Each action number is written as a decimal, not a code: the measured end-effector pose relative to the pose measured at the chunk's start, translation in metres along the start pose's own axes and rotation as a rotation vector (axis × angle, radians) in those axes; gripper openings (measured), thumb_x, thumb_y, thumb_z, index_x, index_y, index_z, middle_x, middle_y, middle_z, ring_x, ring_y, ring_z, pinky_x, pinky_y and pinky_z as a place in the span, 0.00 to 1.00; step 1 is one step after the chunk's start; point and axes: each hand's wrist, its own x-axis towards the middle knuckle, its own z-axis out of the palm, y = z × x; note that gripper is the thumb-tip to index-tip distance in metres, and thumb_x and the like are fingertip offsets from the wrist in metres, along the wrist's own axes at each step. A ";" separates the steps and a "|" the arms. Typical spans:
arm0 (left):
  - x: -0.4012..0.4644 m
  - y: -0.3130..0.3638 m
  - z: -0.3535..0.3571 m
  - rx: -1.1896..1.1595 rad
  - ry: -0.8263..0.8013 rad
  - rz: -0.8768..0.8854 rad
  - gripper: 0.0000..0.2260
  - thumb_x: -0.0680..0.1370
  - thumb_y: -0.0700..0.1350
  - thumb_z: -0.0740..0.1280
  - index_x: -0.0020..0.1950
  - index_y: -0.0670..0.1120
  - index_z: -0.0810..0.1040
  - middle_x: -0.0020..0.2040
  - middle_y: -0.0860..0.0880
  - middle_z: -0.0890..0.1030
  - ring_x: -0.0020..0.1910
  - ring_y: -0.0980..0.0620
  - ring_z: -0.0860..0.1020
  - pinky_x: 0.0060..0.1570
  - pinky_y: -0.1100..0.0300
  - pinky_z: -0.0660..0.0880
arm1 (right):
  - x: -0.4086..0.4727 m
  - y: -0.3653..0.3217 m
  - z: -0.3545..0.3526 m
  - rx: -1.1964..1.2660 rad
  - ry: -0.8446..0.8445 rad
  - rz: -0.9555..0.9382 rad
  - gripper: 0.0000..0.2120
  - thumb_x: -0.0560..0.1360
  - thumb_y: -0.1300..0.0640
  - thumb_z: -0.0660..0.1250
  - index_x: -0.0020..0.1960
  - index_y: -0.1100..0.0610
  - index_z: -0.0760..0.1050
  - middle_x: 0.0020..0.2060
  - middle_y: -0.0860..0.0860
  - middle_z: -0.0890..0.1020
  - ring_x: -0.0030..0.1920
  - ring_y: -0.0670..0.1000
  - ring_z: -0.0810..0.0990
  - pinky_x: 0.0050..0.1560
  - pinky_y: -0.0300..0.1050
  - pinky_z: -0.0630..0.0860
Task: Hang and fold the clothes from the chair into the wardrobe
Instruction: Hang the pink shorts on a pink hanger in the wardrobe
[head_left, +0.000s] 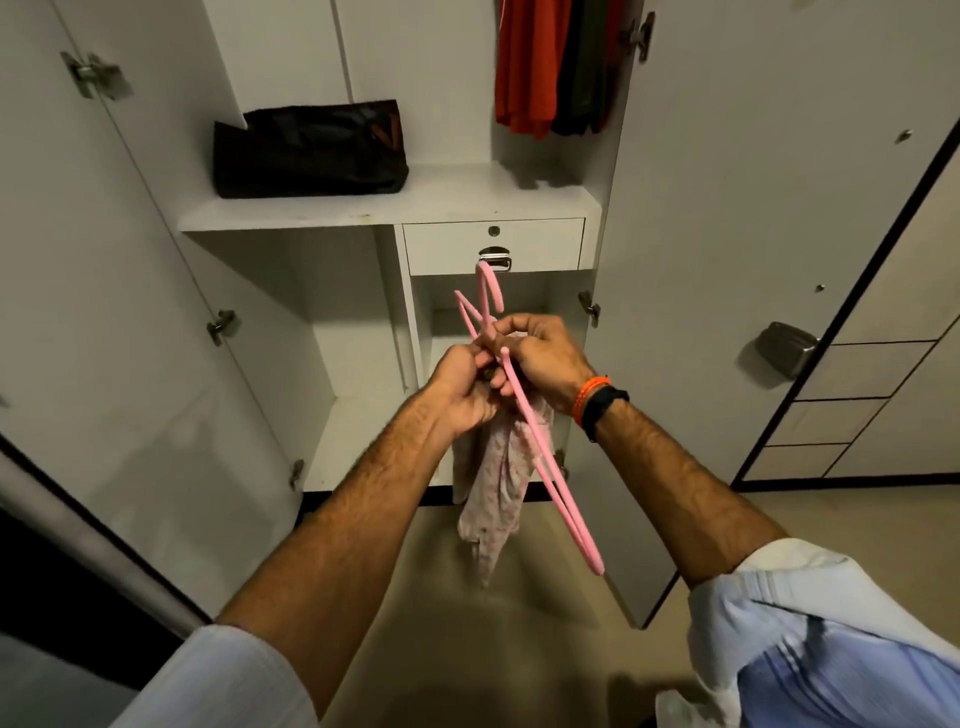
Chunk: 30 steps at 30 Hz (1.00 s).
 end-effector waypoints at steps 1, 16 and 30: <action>0.000 -0.002 0.000 -0.039 -0.007 -0.024 0.32 0.83 0.45 0.52 0.18 0.44 0.70 0.18 0.50 0.62 0.16 0.54 0.62 0.20 0.66 0.61 | 0.000 0.000 0.001 0.011 -0.001 0.006 0.08 0.81 0.65 0.62 0.55 0.69 0.77 0.36 0.58 0.84 0.23 0.48 0.78 0.24 0.39 0.76; -0.004 -0.005 -0.032 0.260 0.039 -0.274 0.44 0.74 0.75 0.42 0.42 0.38 0.80 0.41 0.39 0.81 0.53 0.37 0.80 0.64 0.35 0.71 | 0.010 0.028 0.006 0.096 0.134 0.102 0.08 0.78 0.67 0.62 0.46 0.63 0.80 0.42 0.59 0.86 0.25 0.49 0.77 0.25 0.41 0.74; 0.002 0.026 -0.029 0.762 0.319 0.116 0.27 0.76 0.63 0.67 0.52 0.37 0.83 0.27 0.54 0.72 0.23 0.57 0.63 0.22 0.65 0.60 | 0.036 0.051 -0.009 -0.149 0.177 0.098 0.09 0.75 0.62 0.70 0.51 0.52 0.83 0.45 0.49 0.85 0.45 0.49 0.81 0.49 0.47 0.80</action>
